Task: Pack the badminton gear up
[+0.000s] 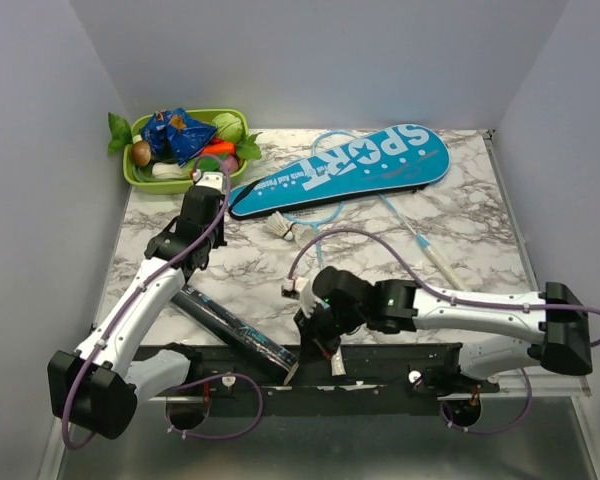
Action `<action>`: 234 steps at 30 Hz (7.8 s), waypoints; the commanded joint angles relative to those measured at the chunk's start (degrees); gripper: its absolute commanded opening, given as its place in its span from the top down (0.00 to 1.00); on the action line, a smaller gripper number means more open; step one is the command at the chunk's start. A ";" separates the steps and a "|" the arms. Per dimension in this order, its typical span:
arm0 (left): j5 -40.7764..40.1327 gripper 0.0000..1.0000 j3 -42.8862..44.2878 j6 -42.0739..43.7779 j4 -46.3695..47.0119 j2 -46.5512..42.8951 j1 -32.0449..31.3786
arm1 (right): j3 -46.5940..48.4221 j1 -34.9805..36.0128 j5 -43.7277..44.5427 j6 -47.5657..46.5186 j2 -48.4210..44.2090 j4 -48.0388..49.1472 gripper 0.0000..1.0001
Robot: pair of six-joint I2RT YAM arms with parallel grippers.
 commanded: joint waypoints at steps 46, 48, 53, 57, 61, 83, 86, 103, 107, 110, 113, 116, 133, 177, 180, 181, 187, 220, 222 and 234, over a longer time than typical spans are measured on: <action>11.23 1.00 -6.56 -2.05 6.96 -9.02 4.12 | 12.81 2.11 33.72 5.25 31.60 -2.74 0.99; 12.72 0.92 -6.74 -1.27 7.66 -8.85 4.12 | 12.90 0.00 33.98 4.01 31.07 -2.74 0.99; 17.47 0.71 -7.18 -0.03 9.16 -7.36 3.50 | 12.64 -3.95 34.86 1.02 30.02 -2.83 0.99; 20.81 0.66 -6.30 0.14 9.69 -4.29 2.98 | 10.89 -5.45 35.92 0.40 29.31 -2.83 0.99; 21.51 0.63 -3.85 -0.21 9.95 -1.47 2.89 | 9.57 -5.63 36.71 0.22 27.65 -2.65 0.99; 20.22 0.24 11.18 29.23 5.02 20.23 -14.78 | 1.84 -5.46 16.42 2.76 2.50 -7.77 0.33; 14.76 0.27 12.50 29.85 5.73 24.36 -14.78 | 0.51 -5.37 15.62 4.79 4.78 -3.45 0.51; -10.83 1.00 14.44 14.66 6.44 36.41 -7.14 | 5.78 -5.02 26.05 8.39 21.48 1.30 0.99; -9.33 1.00 14.09 12.36 6.34 39.13 -2.66 | 7.18 -5.02 30.46 10.15 24.47 1.22 0.99; -9.86 1.00 13.92 12.36 5.91 41.86 -2.21 | 8.41 -5.19 33.44 10.77 25.71 0.43 0.99; -9.77 1.00 13.21 10.17 4.95 43.62 -2.21 | 9.12 -6.24 37.13 11.12 27.02 -1.42 0.99; -8.98 1.00 12.95 9.11 2.84 44.24 -2.21 | 8.77 -8.78 39.33 11.21 27.73 -1.95 0.99; -5.39 1.00 5.74 5.33 -3.15 35.02 -5.72 | 13.07 -16.26 44.09 2.25 32.56 -0.11 0.99; 32.15 0.25 10.83 33.01 4.42 27.80 -13.99 | 2.00 -15.91 17.73 -5.67 -13.58 -25.15 0.00; 32.33 0.24 11.89 33.98 3.71 29.82 -14.43 | 1.21 -15.83 17.38 -5.14 -14.19 -24.01 0.00; 32.33 0.24 11.98 34.16 3.71 30.43 -14.60 | 0.78 -15.83 17.11 -4.96 -14.37 -23.49 0.00; 33.03 0.25 12.33 34.86 3.88 33.77 -15.13 | -0.02 -15.83 16.85 -4.79 -14.37 -22.60 0.00; 34.35 0.19 13.21 34.60 2.75 45.20 -19.88 | -7.93 -15.91 15.97 -1.80 -18.06 -17.24 0.00; 34.44 0.19 13.30 34.60 2.74 45.64 -20.23 | -7.93 -15.83 15.88 -1.62 -18.06 -17.15 0.00; 31.45 0.44 14.35 33.46 1.87 46.52 -20.84 | -7.76 -15.91 17.72 -0.57 -19.29 -18.29 0.00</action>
